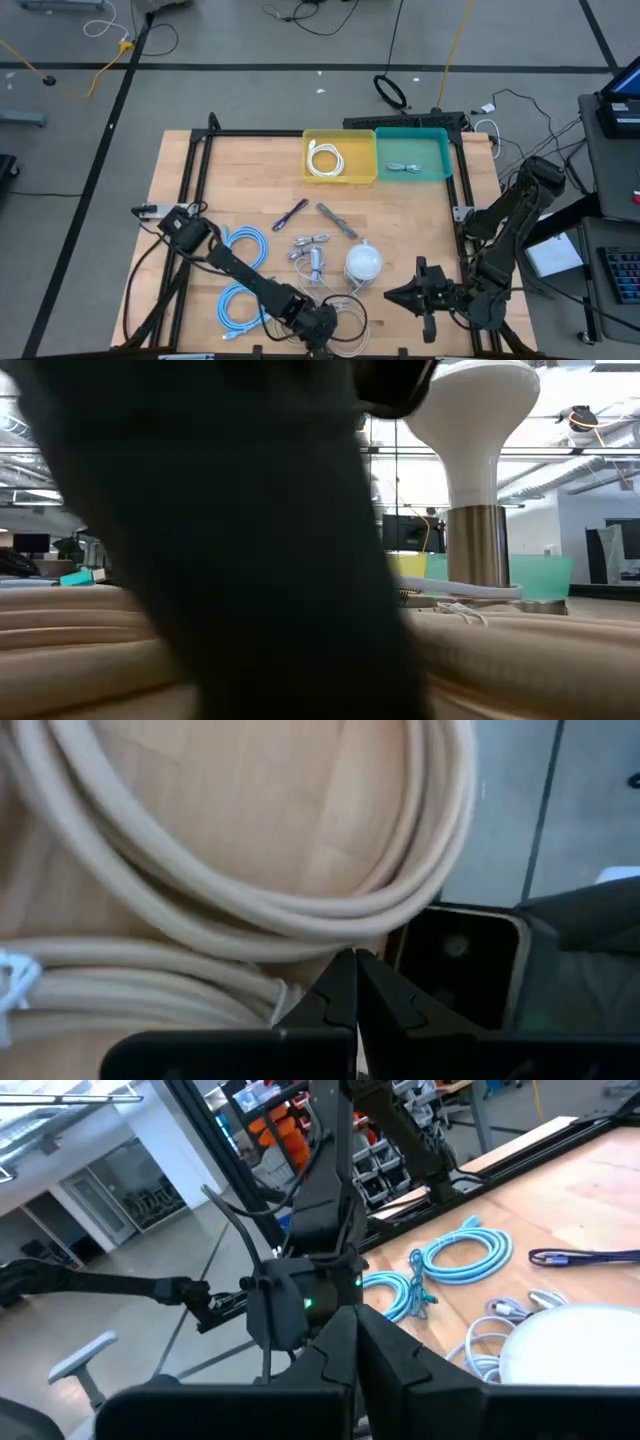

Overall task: Pick & Place USB Port
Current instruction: Put the right brown HDMI cable into the yellow bin

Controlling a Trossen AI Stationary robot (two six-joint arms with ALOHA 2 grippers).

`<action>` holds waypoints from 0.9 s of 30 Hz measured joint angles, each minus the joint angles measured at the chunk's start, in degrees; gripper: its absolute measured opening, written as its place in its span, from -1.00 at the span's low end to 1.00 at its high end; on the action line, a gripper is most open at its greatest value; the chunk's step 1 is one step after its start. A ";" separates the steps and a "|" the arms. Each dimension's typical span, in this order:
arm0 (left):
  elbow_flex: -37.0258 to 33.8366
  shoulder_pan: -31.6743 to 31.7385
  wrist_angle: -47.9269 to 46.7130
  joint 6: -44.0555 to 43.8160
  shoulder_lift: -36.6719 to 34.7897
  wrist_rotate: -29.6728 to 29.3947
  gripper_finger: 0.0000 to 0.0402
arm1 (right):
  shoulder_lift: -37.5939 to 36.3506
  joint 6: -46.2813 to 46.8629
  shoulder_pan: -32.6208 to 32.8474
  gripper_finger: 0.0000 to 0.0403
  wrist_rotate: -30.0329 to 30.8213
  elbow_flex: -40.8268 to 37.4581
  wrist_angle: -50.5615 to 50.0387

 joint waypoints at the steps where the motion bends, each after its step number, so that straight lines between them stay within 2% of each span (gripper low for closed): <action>1: 0.00 -0.02 -0.03 -0.12 0.32 0.10 -1.00 | 0.00 0.15 0.00 -1.00 -0.02 0.00 0.01; 9: 0.00 1.84 2.51 1.22 1.15 -1.51 -1.00 | 0.00 0.46 0.00 -1.00 -0.02 0.00 -0.53; 13: -0.02 3.99 6.67 1.90 1.15 -2.01 -1.00 | 0.00 0.59 0.00 -1.00 -0.02 0.00 -0.47; 21: -0.02 5.64 8.09 3.22 1.15 -0.90 -1.00 | 0.00 2.54 0.56 -1.00 -0.18 0.00 -0.69; 24: -0.02 4.81 9.47 2.44 1.15 0.60 -1.00 | 0.00 5.94 1.86 -1.00 -0.34 0.00 -3.01; 27: -0.13 3.23 10.60 2.20 -0.63 1.99 -1.00 | 0.01 14.45 3.58 -1.00 -4.32 0.00 -10.32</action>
